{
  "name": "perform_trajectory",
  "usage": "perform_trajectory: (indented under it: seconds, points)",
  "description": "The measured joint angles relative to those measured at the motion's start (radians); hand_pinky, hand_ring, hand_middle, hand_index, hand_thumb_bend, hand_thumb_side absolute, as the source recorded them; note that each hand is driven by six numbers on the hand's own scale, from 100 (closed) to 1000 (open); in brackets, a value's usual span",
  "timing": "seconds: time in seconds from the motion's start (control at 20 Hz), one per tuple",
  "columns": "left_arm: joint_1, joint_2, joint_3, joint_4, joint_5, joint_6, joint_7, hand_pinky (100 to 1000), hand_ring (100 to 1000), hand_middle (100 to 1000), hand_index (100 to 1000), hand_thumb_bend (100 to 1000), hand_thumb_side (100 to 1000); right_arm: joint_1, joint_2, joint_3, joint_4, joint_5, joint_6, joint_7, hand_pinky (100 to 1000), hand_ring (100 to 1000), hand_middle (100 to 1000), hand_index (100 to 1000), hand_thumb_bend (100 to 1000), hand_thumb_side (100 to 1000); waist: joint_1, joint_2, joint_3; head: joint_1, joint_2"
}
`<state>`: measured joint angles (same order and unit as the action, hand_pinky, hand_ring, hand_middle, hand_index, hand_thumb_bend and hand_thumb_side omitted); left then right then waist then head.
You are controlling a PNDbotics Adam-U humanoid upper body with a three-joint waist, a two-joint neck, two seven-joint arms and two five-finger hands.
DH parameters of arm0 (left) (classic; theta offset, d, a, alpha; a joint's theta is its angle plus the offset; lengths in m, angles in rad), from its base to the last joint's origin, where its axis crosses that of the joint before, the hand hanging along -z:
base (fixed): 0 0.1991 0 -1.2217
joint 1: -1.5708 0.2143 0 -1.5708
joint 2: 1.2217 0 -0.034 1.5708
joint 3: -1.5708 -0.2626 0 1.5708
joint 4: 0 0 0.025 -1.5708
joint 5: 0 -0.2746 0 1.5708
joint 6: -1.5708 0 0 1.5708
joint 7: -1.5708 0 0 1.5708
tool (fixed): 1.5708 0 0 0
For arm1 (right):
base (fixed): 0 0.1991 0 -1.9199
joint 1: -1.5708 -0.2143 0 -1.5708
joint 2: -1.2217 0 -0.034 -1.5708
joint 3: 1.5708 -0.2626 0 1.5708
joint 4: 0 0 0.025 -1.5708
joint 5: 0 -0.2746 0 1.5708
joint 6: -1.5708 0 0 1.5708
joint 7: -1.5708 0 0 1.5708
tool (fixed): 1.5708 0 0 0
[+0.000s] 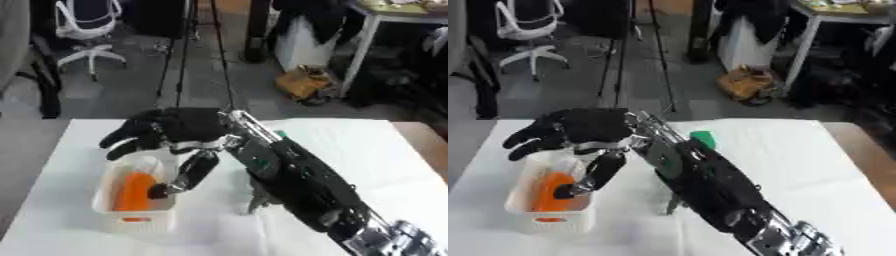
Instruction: Pick up objects on the table and place them in the box.
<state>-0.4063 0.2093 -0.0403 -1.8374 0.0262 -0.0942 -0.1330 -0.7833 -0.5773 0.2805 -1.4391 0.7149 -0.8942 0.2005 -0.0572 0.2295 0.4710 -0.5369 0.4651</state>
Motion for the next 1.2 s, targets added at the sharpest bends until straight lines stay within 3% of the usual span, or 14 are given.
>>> perform_trajectory:
  seconds: [0.3,0.45,0.5,0.6,0.65,0.95,1.1,1.2]
  points:
    - [0.000,0.000,0.000,0.000,0.000,-0.001,0.001,497,709,822,906,434,941,0.000,0.000,-0.032,0.057,0.093,0.054,-0.055,860,882,929,949,437,337,0.000,0.000,-0.004,0.000,0.000]
    - [0.000,0.000,0.000,0.000,0.000,-0.001,0.002,496,709,822,906,435,940,0.000,0.000,-0.030,0.068,0.142,0.096,-0.087,865,885,933,947,343,315,0.000,0.000,-0.004,0.000,0.000]
    - [0.000,0.000,0.000,0.000,0.000,-0.002,0.002,496,708,821,906,436,940,0.000,0.000,-0.028,0.070,0.158,0.107,-0.098,860,882,931,943,144,308,0.000,0.000,-0.005,0.000,0.000]
    - [0.000,0.000,0.000,0.000,0.000,-0.002,0.002,496,708,821,906,436,940,0.001,0.000,-0.027,0.076,0.190,0.129,-0.124,860,882,931,943,144,308,0.000,0.000,-0.007,0.003,0.000]
    - [0.000,0.000,0.000,0.000,0.000,-0.002,0.002,495,708,821,905,437,940,0.001,0.000,-0.027,0.080,0.206,0.137,-0.139,859,887,931,940,100,329,0.000,0.000,-0.007,0.005,0.000]
    - [0.000,0.000,0.001,0.000,-0.001,-0.001,0.005,495,708,820,905,439,939,0.016,0.000,-0.026,0.087,0.295,0.160,-0.201,875,904,928,933,100,356,0.000,0.000,-0.014,0.143,0.025]
    - [0.001,0.000,0.001,0.003,-0.002,-0.001,0.005,494,707,797,902,444,937,0.019,0.000,-0.021,0.085,0.313,0.149,-0.220,877,879,888,859,100,282,0.000,0.000,-0.022,0.189,0.032]
    - [0.001,0.000,0.001,0.006,-0.004,0.000,0.005,494,707,796,901,444,937,0.026,-0.001,-0.015,0.072,0.310,0.133,-0.238,876,877,885,856,100,277,0.000,0.000,-0.028,0.204,0.036]
